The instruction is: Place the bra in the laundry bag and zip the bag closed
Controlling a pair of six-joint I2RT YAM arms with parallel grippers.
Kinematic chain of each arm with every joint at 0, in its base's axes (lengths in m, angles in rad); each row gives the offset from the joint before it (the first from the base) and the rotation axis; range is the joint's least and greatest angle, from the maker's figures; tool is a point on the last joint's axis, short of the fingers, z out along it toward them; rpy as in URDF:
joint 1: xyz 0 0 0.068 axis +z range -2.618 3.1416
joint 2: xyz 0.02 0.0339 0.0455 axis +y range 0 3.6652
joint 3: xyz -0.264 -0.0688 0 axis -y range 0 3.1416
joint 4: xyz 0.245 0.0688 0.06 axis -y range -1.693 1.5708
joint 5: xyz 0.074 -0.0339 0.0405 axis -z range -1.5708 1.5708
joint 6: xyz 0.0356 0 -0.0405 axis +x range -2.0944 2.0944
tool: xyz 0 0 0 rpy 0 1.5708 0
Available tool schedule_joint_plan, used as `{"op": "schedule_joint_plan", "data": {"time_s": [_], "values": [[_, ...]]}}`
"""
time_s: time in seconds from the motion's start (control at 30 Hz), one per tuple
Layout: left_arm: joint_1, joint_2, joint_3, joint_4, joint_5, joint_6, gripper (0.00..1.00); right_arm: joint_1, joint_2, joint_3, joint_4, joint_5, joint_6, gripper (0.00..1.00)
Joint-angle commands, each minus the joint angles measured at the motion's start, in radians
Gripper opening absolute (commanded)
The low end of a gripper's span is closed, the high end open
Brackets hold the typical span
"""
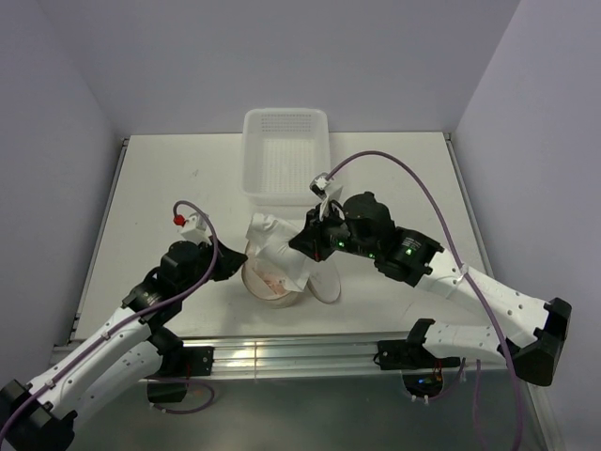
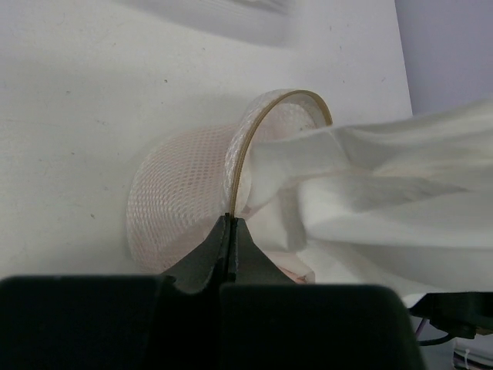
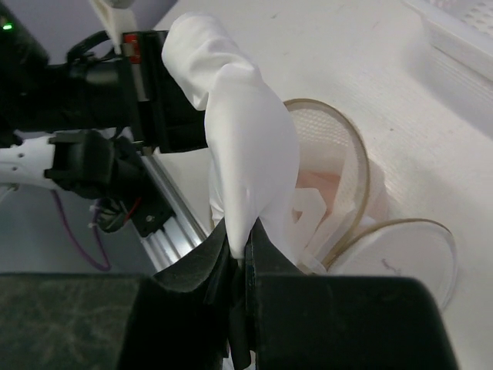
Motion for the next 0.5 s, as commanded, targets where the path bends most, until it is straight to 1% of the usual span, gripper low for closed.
{"op": "schedule_joint_plan", "data": {"time_s": [0.0,0.07,0.2,0.23,0.3,0.33,0.37,0.43,0.47], "values": [[-0.003,-0.021,-0.015,0.056,-0.020,-0.013,0.00,0.034,0.031,0.027,-0.016,0.141,0.001,0.00],[-0.001,-0.011,-0.008,0.045,-0.026,-0.008,0.00,0.049,0.055,0.033,-0.036,0.156,-0.004,0.00],[-0.001,0.012,-0.006,0.091,-0.002,-0.013,0.00,0.069,0.083,0.032,-0.043,0.164,-0.008,0.00],[-0.001,0.023,0.000,0.076,0.003,-0.010,0.03,0.071,0.087,0.033,-0.048,0.167,-0.007,0.00],[-0.001,0.043,0.011,0.051,0.003,-0.002,0.13,0.072,0.084,0.035,-0.049,0.167,-0.008,0.00],[-0.001,0.043,0.011,0.027,-0.004,-0.001,0.28,0.072,0.078,0.035,-0.054,0.198,-0.013,0.00],[-0.001,0.028,0.006,0.016,-0.009,-0.001,0.34,0.072,0.062,0.033,-0.053,0.213,-0.016,0.00],[-0.001,0.003,0.003,-0.007,-0.020,-0.001,0.43,0.072,0.052,0.039,-0.053,0.230,-0.021,0.00],[-0.001,-0.022,-0.003,-0.030,-0.034,-0.004,0.44,0.072,0.058,0.046,-0.059,0.227,-0.024,0.00]]}}
